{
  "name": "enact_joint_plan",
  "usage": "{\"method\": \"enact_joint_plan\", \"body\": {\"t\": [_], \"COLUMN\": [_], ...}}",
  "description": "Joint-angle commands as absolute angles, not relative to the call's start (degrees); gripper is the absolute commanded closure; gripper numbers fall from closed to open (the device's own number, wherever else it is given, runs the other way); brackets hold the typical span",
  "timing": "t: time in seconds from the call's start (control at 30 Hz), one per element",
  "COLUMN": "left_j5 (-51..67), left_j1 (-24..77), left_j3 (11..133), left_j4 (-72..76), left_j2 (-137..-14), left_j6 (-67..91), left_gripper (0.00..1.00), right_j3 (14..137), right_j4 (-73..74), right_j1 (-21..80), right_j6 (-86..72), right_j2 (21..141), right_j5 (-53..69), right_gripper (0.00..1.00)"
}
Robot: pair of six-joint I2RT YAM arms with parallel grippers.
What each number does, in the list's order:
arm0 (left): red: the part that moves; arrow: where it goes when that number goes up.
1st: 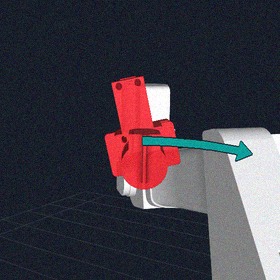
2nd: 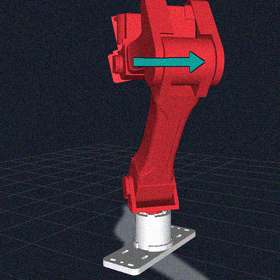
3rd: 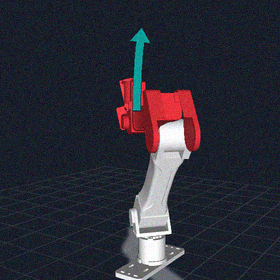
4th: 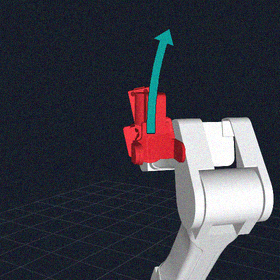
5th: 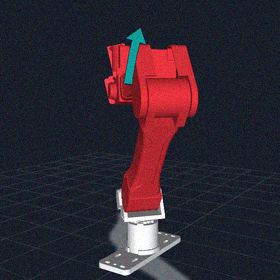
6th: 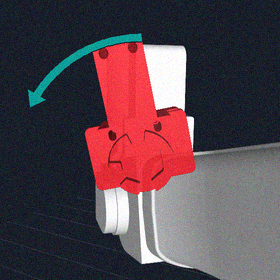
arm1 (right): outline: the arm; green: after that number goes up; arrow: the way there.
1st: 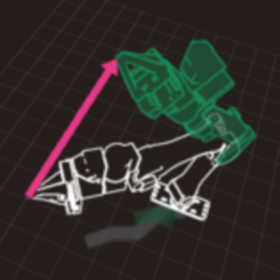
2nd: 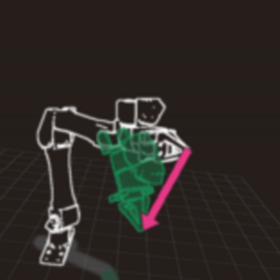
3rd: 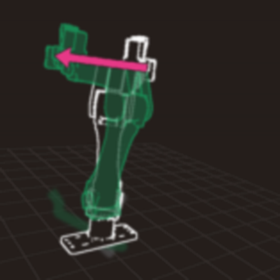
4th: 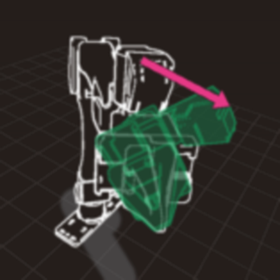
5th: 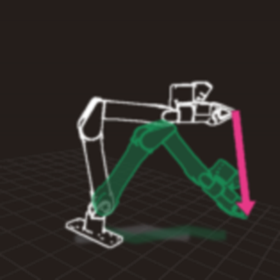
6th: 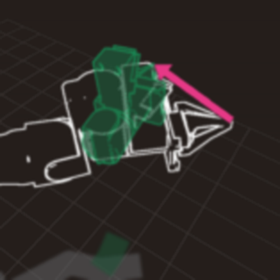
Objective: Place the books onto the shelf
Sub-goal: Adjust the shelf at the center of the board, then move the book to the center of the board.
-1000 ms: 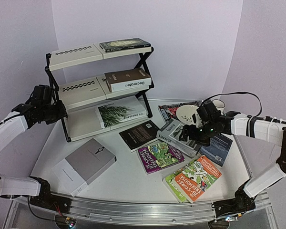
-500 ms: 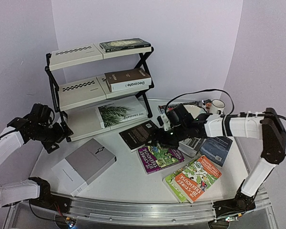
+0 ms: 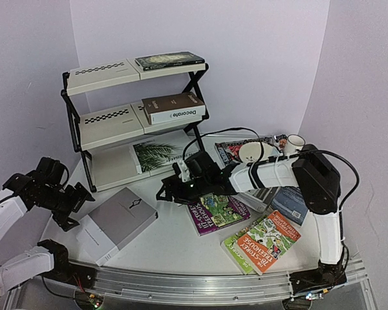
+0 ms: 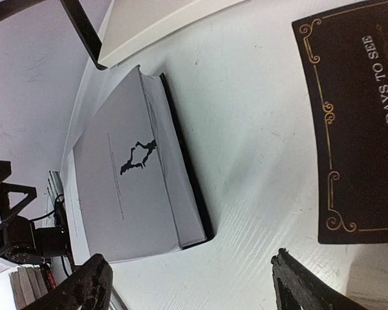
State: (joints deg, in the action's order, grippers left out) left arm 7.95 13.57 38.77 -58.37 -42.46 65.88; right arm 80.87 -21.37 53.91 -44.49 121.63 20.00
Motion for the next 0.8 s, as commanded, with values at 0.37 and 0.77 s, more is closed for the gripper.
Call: {"method": "enact_joint_plan", "body": {"t": [0.37, 0.77], "left_j5": [7.39, 12.60], "left_j1": [13.67, 13.68], "left_j3": [32.72, 25.92], "left_j4": [-62.94, -49.64], "left_j2": [-43.47, -43.85], "left_j6": [74.65, 73.56], "left_gripper": [0.00, 0.00], "right_j3": [94.58, 97.03], "right_j4": [-27.75, -28.66], "right_j1": [57.12, 57.28], "right_j6": [-49.64, -51.18], "right_j2": [135.69, 137.59], "right_j5": [24.83, 27.61], "right_gripper": [0.15, 0.45]}}
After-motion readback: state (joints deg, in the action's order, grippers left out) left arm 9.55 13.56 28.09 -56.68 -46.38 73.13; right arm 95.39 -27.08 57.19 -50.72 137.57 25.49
